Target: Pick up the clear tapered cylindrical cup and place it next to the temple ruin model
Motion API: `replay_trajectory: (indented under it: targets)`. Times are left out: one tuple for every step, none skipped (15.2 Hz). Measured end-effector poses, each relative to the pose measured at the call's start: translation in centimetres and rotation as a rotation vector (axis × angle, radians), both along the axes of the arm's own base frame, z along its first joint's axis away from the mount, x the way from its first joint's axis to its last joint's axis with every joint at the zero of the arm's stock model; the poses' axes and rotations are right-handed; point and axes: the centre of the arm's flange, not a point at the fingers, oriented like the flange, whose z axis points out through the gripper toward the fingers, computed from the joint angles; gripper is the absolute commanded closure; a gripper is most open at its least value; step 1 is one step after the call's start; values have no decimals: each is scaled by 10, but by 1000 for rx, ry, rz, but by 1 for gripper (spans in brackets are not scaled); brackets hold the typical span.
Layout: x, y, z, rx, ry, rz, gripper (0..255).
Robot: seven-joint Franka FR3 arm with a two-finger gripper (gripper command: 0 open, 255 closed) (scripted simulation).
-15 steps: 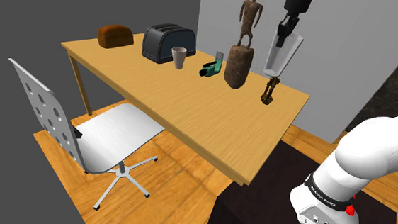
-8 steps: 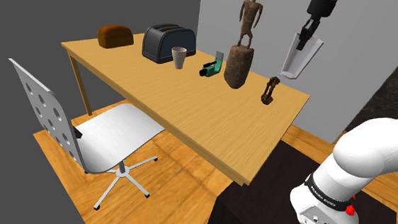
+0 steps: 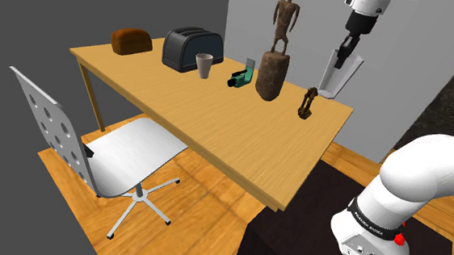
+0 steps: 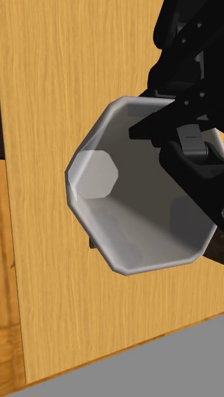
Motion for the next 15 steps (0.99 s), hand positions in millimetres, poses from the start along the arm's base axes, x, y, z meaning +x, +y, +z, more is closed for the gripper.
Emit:
replay_trajectory:
  targets:
    - [1, 0, -5, 0, 0, 0, 255]
    - [0, 0, -11, 0, 0, 0, 255]
    - [1, 1, -17, 0, 0, 0, 255]
    - [0, 0, -22, 0, 0, 0, 255]
    - [1, 1, -27, 0, 0, 0, 255]
    - [0, 1, -32, 0, 0, 0, 255]
    - [0, 0, -38, 0, 0, 0, 255]
    - [-1, 0, -43, 0, 0, 0, 255]
    - [-1, 0, -49, 0, 0, 0, 255]
    - [0, 1, -53, 0, 0, 0, 255]
    - [0, 1, -58, 0, 0, 0, 255]
    - [-1, 1, -63, 0, 0, 0, 255]
    - [0, 0, -68, 0, 0, 0, 255]
    - [0, -1, -74, 0, 0, 0, 255]
    - [1, 0, -79, 0, 0, 0, 255]
